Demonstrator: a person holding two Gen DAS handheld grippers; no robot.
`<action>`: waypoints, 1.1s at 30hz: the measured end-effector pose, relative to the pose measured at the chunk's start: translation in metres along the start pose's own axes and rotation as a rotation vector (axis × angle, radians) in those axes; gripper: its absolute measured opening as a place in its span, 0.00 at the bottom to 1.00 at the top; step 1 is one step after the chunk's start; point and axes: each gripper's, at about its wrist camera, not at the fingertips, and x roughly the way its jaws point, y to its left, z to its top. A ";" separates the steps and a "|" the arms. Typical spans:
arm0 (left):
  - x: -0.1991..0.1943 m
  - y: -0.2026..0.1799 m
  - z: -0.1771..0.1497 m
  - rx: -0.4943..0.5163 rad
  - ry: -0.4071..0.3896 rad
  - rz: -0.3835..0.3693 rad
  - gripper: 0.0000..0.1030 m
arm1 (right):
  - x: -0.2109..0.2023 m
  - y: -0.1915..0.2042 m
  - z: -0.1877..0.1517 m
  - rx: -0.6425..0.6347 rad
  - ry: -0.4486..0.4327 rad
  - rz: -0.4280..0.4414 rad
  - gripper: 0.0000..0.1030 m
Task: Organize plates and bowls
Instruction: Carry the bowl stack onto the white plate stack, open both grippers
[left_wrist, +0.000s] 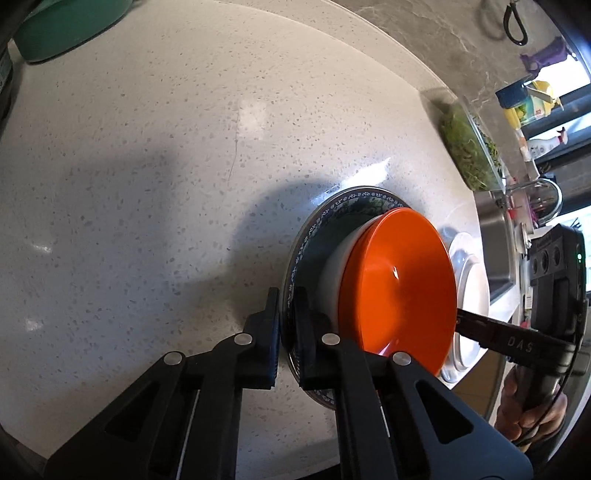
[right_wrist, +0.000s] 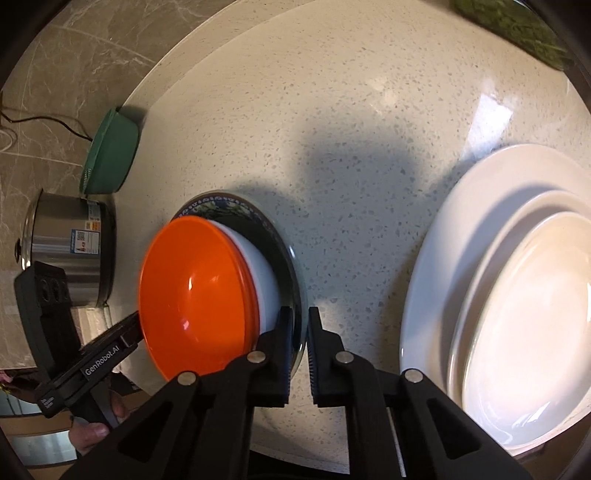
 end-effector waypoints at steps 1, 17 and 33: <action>0.000 -0.002 0.000 0.003 -0.001 0.006 0.03 | 0.000 0.001 0.000 -0.009 -0.002 -0.008 0.10; -0.029 -0.039 -0.005 0.123 -0.058 0.014 0.04 | -0.029 0.003 -0.010 -0.066 -0.080 -0.031 0.11; -0.004 -0.184 -0.017 0.359 0.016 -0.084 0.04 | -0.116 -0.089 -0.044 0.099 -0.239 -0.064 0.11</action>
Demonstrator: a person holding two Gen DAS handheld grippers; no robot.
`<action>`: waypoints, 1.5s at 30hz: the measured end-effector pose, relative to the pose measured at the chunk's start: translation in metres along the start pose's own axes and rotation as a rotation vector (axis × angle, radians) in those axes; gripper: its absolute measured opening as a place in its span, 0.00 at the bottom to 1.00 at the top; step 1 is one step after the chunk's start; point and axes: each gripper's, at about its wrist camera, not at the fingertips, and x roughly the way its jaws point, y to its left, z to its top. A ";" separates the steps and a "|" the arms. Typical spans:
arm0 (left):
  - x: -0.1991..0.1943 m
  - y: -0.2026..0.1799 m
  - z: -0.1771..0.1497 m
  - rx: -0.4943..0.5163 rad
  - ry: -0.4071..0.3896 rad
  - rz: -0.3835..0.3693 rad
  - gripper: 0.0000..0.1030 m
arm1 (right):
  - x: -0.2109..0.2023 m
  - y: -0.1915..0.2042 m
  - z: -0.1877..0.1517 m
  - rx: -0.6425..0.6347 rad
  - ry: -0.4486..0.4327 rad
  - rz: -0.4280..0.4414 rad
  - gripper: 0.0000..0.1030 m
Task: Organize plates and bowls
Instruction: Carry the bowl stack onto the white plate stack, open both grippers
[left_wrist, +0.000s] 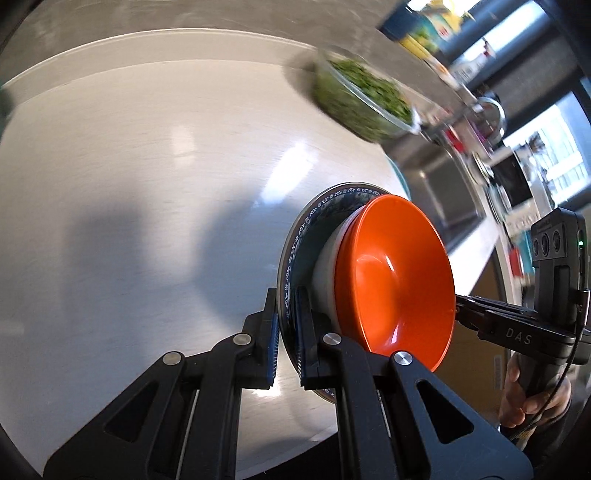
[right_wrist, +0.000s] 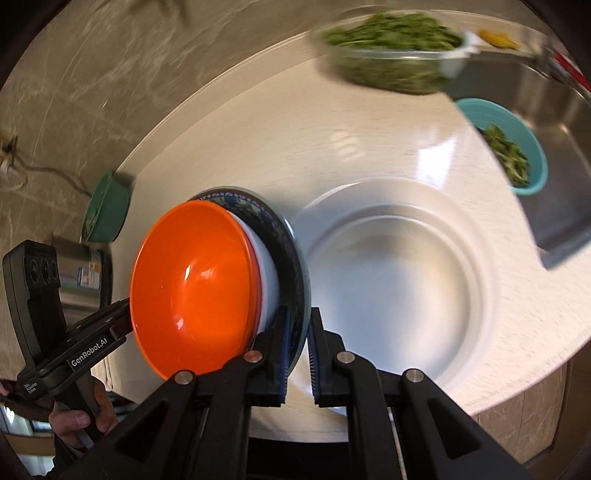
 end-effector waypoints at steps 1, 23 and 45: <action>0.005 -0.009 0.001 0.014 0.010 -0.006 0.04 | -0.003 -0.008 -0.001 0.014 -0.005 -0.005 0.11; 0.093 -0.071 -0.015 0.041 0.119 0.024 0.07 | -0.012 -0.108 -0.008 0.097 0.046 -0.016 0.11; 0.023 -0.082 -0.031 -0.061 -0.129 0.164 0.66 | -0.045 -0.122 -0.018 0.092 -0.070 -0.081 0.64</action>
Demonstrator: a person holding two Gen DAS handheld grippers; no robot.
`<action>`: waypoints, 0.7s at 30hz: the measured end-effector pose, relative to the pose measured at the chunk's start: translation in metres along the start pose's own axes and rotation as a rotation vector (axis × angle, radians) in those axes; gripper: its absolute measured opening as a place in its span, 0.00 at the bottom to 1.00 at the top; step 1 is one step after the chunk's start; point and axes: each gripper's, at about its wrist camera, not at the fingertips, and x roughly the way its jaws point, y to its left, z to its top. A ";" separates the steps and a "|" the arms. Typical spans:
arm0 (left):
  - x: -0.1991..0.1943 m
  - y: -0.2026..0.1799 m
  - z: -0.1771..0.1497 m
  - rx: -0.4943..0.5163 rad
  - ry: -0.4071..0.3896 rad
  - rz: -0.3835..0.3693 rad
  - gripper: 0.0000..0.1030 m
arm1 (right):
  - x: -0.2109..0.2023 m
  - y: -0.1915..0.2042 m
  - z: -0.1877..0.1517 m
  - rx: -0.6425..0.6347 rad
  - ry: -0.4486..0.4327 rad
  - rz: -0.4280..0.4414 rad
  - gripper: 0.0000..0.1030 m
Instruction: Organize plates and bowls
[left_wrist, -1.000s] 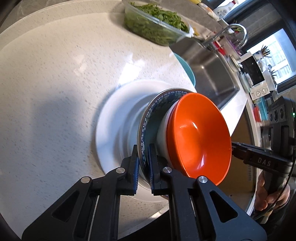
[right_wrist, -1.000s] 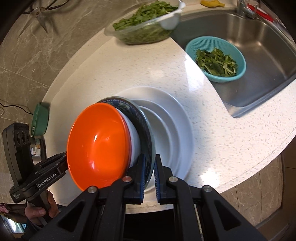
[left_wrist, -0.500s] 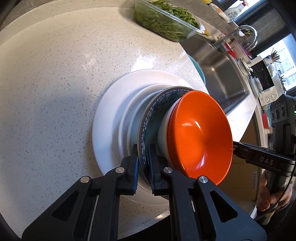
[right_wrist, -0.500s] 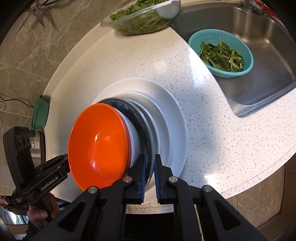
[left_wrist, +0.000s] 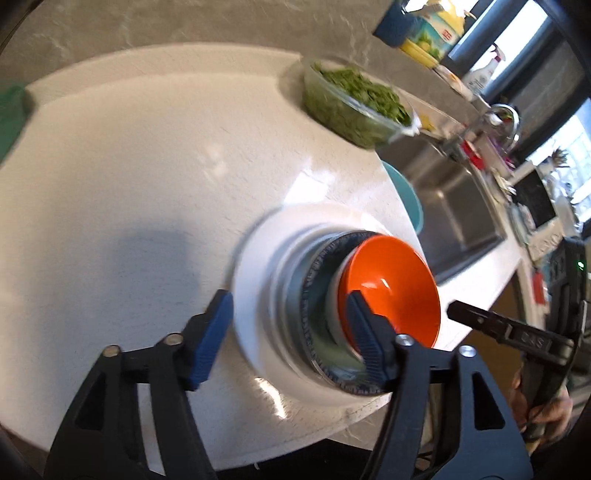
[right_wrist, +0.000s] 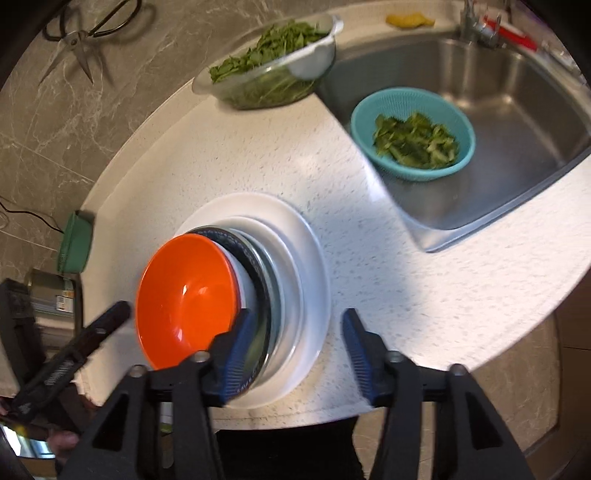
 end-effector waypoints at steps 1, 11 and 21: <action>-0.009 -0.001 -0.001 -0.001 -0.015 0.010 0.69 | -0.005 0.003 -0.002 -0.001 -0.008 -0.004 0.70; -0.080 -0.036 -0.029 0.098 -0.019 0.166 0.96 | -0.060 0.062 -0.034 -0.060 -0.038 -0.201 0.84; -0.131 -0.037 -0.054 -0.019 -0.055 0.269 0.99 | -0.085 0.111 -0.055 -0.293 -0.039 -0.291 0.83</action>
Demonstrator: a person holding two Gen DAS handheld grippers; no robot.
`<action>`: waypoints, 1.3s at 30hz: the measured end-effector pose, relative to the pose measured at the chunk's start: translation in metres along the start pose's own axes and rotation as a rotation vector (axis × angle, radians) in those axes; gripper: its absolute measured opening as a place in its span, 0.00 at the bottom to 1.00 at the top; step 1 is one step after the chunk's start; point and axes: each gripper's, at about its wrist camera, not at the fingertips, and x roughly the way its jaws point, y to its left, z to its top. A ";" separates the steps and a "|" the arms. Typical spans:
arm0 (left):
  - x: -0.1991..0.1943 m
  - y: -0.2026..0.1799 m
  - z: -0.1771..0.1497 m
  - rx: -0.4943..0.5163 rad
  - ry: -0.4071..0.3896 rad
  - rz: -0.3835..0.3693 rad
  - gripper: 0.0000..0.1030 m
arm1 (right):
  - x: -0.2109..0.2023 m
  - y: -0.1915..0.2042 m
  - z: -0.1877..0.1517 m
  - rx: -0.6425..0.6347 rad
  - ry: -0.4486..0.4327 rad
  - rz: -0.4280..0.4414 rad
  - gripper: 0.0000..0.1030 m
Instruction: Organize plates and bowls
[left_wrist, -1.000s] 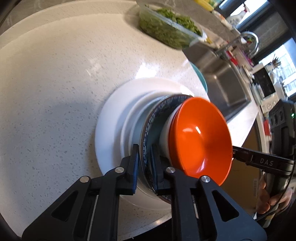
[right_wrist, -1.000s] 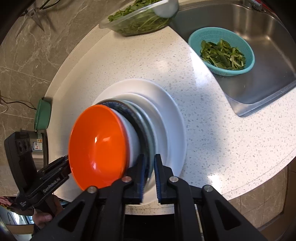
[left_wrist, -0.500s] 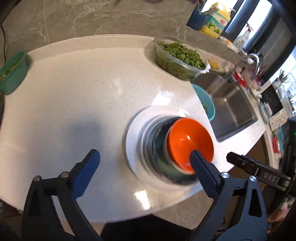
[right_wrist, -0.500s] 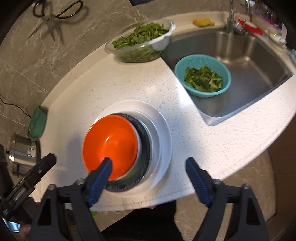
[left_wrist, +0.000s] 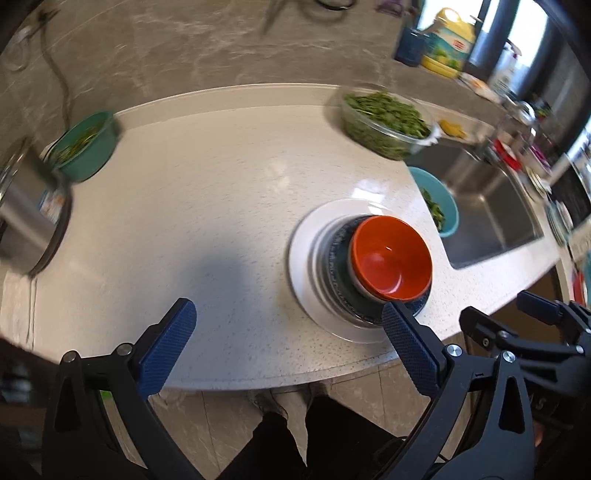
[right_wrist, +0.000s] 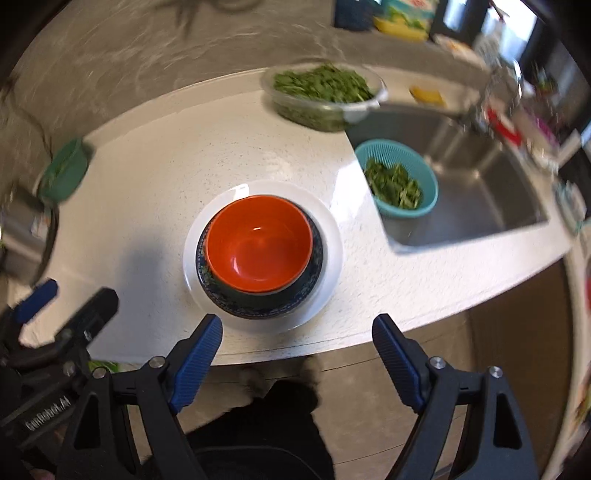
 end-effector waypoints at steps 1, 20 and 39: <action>-0.004 0.000 -0.001 -0.014 0.000 0.013 0.99 | -0.004 0.002 0.001 -0.028 -0.012 -0.009 0.83; -0.020 -0.007 -0.003 -0.051 0.019 0.108 0.99 | -0.013 0.001 0.004 -0.137 -0.017 -0.043 0.83; -0.028 -0.022 -0.007 -0.014 0.026 0.061 0.99 | -0.018 -0.008 -0.009 -0.136 -0.011 -0.047 0.83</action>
